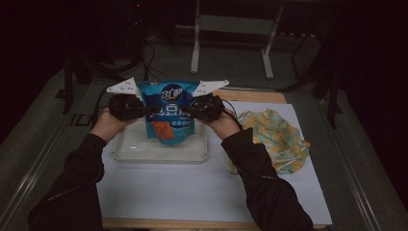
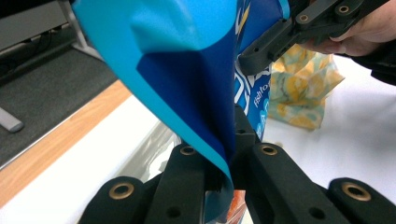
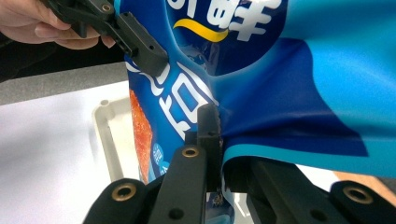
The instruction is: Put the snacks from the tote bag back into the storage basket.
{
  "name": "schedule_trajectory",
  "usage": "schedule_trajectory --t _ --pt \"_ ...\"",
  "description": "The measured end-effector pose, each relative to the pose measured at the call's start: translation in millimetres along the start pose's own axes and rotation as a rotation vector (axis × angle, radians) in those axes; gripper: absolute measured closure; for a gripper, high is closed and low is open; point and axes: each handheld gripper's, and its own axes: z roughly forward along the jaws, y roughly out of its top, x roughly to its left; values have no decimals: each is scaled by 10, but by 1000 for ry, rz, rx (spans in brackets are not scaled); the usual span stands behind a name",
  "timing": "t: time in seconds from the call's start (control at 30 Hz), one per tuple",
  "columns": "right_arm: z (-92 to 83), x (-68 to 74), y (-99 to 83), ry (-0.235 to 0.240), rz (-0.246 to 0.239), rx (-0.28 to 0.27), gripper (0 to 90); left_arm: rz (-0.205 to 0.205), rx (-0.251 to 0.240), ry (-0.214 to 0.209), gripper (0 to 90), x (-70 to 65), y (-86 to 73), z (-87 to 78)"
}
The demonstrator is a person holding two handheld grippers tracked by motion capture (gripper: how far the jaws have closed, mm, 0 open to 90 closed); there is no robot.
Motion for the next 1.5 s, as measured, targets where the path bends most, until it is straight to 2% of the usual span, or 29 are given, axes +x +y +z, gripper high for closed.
schedule_trajectory --t 0.3,0.47,0.6,0.77,0.87,1.07,1.17,1.23,1.37,1.47,1.5 --pt "240 -14 -204 6 18 30 875 -25 1 -5 877 92 -290 138" --pt "314 -17 -277 5 18 42 875 -16 -4 -11 875 120 -392 187" --pt "355 -20 -325 4 13 47 874 -11 -2 -9 873 129 -446 225" --pt "399 -28 -391 13 32 57 875 -15 9 -17 872 139 -507 269" --pt "407 -34 -429 22 50 46 874 -21 -4 -22 871 142 -533 271" --pt "408 -14 -445 20 47 41 871 -48 -30 -34 862 147 -593 262" --pt "405 -3 -443 16 43 43 871 -37 -21 -30 855 133 -587 253" --pt "398 -5 -444 19 42 47 869 -25 -16 -25 845 120 -582 248" --pt "389 -16 -449 21 59 45 852 -26 -16 -14 810 115 -582 234" --pt "359 -40 -456 34 73 41 803 -40 -16 0 732 95 -592 225" --pt "348 -44 -456 38 72 42 782 -44 -15 7 673 87 -592 227"
